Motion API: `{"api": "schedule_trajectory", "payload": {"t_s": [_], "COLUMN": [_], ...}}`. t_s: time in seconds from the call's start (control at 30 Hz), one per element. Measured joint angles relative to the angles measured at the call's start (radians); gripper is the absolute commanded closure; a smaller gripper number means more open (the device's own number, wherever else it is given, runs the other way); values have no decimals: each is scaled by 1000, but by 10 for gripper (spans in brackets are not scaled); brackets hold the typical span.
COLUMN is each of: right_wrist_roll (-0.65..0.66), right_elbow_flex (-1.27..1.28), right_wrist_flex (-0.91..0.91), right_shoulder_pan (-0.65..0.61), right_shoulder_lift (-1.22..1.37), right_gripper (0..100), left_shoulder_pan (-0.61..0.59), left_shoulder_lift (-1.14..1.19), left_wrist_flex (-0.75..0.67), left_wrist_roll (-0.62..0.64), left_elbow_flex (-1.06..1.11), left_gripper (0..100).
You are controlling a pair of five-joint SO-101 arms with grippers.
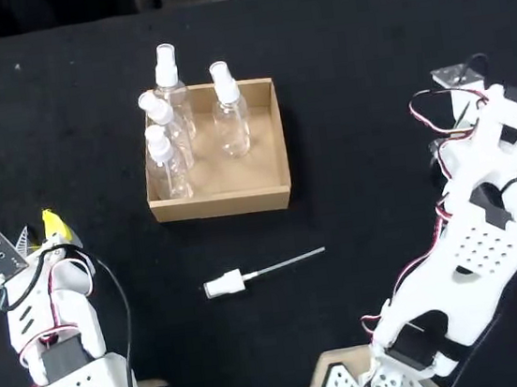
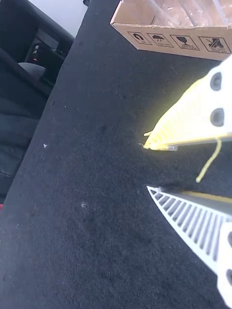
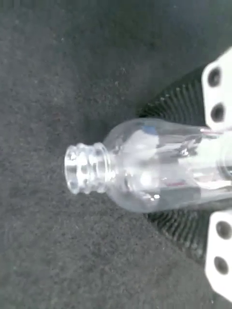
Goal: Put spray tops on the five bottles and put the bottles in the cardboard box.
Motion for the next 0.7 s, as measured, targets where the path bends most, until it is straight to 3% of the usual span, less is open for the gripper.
{"api": "schedule_trajectory", "payload": {"t_s": [0.37, 0.7], "right_wrist_roll": [-143, -328], "right_elbow_flex": [152, 743], "right_wrist_flex": [135, -199], "right_shoulder_pan": [-25, -229], "right_shoulder_lift": [-387, -815], "right_gripper": [988, 988], "left_shoulder_pan": [0, 0], "left_shoulder_lift": [0, 0], "left_wrist_flex": [0, 0], "left_wrist_roll": [0, 0], "left_elbow_flex": [0, 0], "left_gripper": [902, 901]}}
